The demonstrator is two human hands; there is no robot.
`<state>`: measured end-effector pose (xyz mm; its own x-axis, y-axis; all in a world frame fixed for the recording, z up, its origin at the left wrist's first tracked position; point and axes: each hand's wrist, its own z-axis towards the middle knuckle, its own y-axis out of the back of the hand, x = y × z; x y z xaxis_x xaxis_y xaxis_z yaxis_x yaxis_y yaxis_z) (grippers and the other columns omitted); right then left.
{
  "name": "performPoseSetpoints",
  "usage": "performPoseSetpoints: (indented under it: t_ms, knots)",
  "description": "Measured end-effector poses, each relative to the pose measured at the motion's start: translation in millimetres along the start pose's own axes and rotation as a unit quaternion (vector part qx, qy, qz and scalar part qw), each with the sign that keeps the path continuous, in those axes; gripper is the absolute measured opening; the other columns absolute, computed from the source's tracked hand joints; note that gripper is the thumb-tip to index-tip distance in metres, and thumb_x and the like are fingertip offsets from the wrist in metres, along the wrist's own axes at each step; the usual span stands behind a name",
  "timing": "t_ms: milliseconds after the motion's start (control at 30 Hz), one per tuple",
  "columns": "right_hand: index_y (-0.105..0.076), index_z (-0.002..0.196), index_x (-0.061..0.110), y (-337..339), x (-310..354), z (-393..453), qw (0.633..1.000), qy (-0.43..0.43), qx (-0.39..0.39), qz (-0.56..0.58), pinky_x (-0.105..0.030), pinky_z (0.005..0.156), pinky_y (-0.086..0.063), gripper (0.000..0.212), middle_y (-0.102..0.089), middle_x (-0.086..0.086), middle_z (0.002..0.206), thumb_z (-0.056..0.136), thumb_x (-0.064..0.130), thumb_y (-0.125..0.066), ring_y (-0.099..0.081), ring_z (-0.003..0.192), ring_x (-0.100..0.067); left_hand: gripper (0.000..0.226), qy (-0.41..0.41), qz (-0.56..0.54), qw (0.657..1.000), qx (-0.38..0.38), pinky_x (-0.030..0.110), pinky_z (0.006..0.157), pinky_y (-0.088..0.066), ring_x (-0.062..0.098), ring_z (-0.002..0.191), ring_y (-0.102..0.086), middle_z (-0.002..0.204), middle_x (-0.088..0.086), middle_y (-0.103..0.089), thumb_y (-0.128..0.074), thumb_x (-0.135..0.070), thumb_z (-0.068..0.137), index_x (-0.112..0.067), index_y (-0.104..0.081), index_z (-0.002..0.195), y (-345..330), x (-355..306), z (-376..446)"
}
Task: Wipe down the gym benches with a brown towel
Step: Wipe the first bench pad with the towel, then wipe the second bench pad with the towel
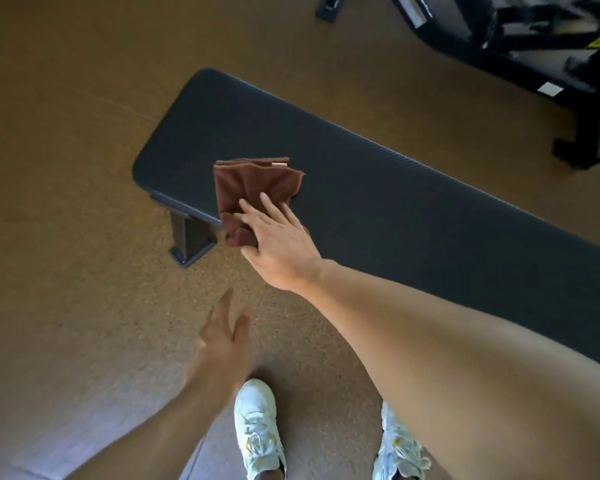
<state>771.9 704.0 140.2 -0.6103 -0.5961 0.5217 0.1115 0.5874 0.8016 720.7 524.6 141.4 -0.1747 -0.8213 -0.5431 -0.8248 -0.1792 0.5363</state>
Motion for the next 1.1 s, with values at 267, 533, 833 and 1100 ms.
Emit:
performPoseSetpoints:
  t_ms: [267,533,833,1100]
  knots:
    - [-0.052,0.146,0.029,20.6,53.1,-95.6,0.971,0.002,0.135,0.198,-0.040,0.122,-0.033,0.047,-0.064,0.001,0.142,0.100,0.022,-0.048,-0.050,0.141,-0.021,0.084,0.140,-0.407,0.902,0.028,0.046,0.108,-0.046,0.024,0.114,-0.067,0.118,0.003,-0.075,-0.035,-0.083,0.086,-0.019,-0.069,0.129,52.8,-38.8,-59.6]
    - [-0.039,0.156,0.042,141.1,94.0,-303.0,0.953,-0.015,0.110,0.282,-0.014,0.124,-0.019,0.065,-0.024,0.048,0.153,0.102,0.019,-0.065,-0.001,0.153,0.016,0.047,0.169,-0.389,0.901,0.090,0.049,0.105,-0.053,0.029,0.108,-0.074,0.112,0.010,-0.079,-0.074,-0.050,0.084,-0.019,-0.076,0.120,58.7,-146.2,-196.9]
    - [-0.039,0.149,0.054,325.2,102.3,-322.0,0.953,-0.096,0.008,0.286,-0.027,0.112,-0.045,0.078,-0.043,0.029,0.147,0.085,0.048,-0.083,-0.043,0.134,0.007,0.020,0.039,-0.346,0.937,-0.009,0.030,0.069,-0.062,0.014,0.091,-0.076,0.100,-0.006,-0.079,-0.059,-0.040,0.103,-0.037,-0.067,0.120,85.8,-255.7,-335.8]
    - [-0.060,0.118,0.057,381.9,154.7,-263.6,0.946,-0.045,0.179,0.265,-0.033,0.099,-0.059,0.048,-0.072,0.027,0.111,0.075,0.072,-0.078,-0.070,0.104,-0.001,0.022,-0.102,-0.312,0.942,0.072,0.026,0.089,-0.059,0.009,0.100,-0.072,0.106,-0.012,-0.077,-0.051,-0.034,0.107,-0.042,-0.069,0.118,173.2,-288.0,-344.1]
